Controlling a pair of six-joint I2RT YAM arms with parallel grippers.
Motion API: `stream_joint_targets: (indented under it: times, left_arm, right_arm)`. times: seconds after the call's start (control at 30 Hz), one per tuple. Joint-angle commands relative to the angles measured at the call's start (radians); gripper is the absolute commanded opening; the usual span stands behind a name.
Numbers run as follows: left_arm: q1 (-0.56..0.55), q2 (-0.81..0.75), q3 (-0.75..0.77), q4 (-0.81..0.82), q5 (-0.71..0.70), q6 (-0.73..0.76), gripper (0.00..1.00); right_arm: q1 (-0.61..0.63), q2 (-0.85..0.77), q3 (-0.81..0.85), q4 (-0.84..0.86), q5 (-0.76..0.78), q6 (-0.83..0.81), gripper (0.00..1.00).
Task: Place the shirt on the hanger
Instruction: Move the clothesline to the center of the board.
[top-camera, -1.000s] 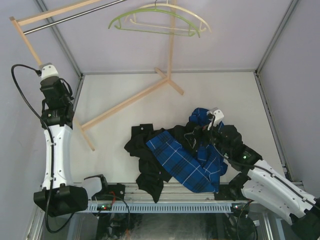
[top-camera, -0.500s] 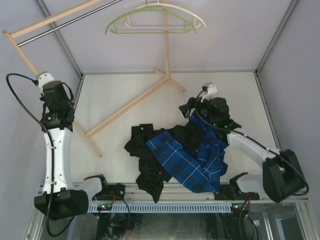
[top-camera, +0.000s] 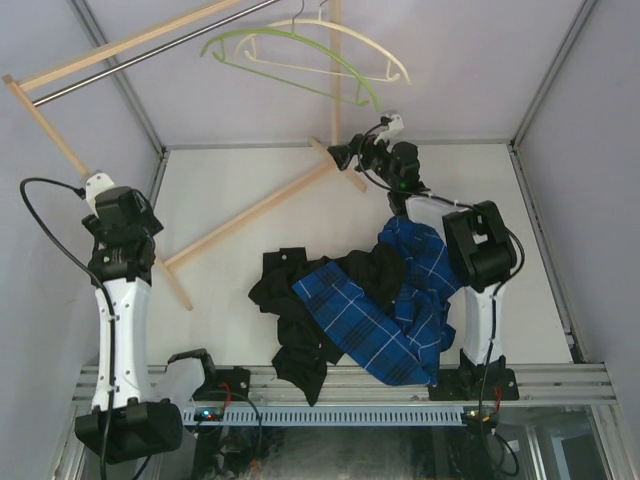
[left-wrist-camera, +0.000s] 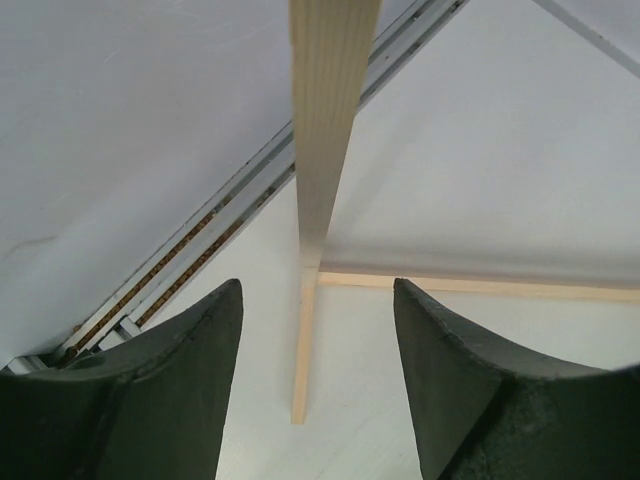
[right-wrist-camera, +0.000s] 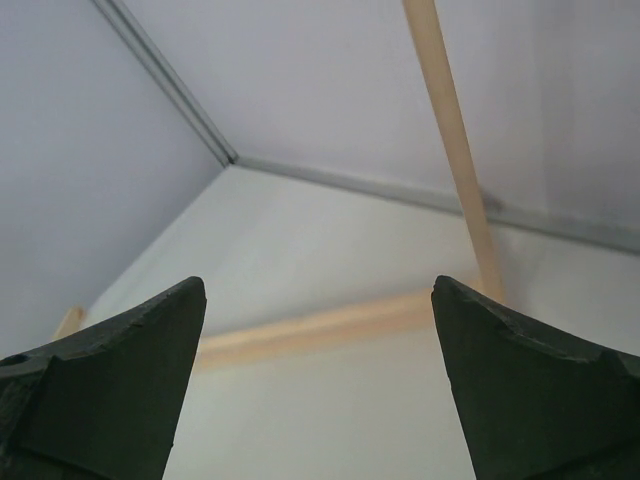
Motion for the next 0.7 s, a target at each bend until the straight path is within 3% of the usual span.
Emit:
stream_joint_targets:
  times: [0.0, 0.2, 0.5, 0.67]
  left_arm:
    - [0.005, -0.07, -0.052, 0.035, 0.016, -0.018, 0.67]
    - [0.005, -0.085, -0.049, 0.035, 0.01, -0.016, 0.69]
    - [0.006, -0.111, -0.061, 0.04, 0.013, -0.017, 0.69]
    - [0.005, -0.113, -0.062, 0.039, 0.015, -0.015, 0.69]
  right_arm:
    - [-0.032, 0.143, 0.179, 0.209, -0.072, 0.128, 0.94]
    - [-0.067, 0.321, 0.392, 0.206, -0.044, 0.237, 0.89]
    - [-0.055, 0.481, 0.692, -0.009, -0.025, 0.212, 0.86]
    - [-0.039, 0.563, 0.84, -0.101, -0.004, 0.202, 0.79]
